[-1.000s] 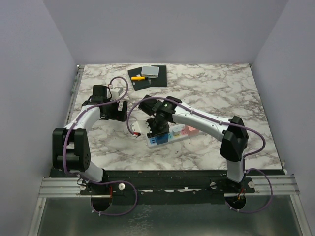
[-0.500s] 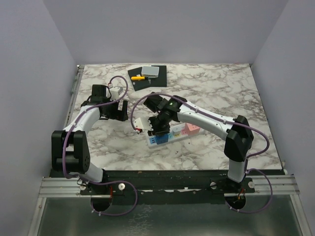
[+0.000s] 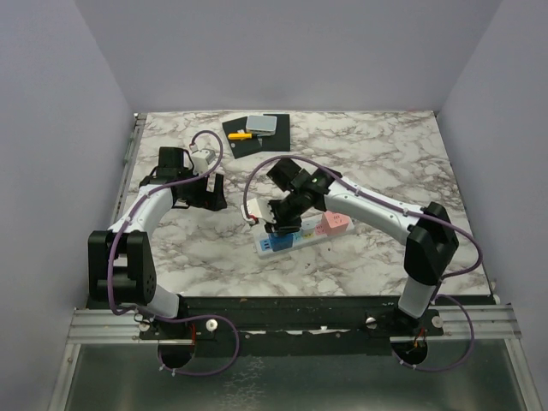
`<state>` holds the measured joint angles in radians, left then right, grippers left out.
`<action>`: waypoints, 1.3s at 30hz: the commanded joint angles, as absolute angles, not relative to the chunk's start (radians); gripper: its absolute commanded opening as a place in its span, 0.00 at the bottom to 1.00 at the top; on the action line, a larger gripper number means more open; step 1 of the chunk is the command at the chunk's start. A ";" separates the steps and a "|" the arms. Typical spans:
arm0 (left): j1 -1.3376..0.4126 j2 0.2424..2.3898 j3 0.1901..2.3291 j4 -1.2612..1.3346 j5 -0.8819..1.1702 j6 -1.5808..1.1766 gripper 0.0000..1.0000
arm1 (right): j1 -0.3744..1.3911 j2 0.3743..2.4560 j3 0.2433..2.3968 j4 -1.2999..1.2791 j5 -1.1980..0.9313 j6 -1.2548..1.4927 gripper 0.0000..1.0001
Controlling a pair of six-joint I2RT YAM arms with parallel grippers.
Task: Insert the plug
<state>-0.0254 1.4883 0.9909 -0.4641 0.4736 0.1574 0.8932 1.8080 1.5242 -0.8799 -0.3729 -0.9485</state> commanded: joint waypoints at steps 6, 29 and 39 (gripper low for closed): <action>-0.018 1.477 1.003 -0.497 0.523 0.164 0.95 | 0.852 1.865 1.375 -0.948 -0.426 -0.987 0.01; -0.018 1.472 1.075 -0.533 0.463 0.185 0.99 | 0.841 1.820 1.429 -0.872 -0.361 -0.942 1.00; -0.017 1.464 1.121 -0.556 0.452 0.187 0.99 | 0.837 1.713 1.516 -0.809 -0.339 -0.855 1.00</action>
<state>-0.0254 1.4887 1.0801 -0.5293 0.4740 0.1772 0.8394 1.7885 1.4712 -0.8352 -0.3759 -0.9161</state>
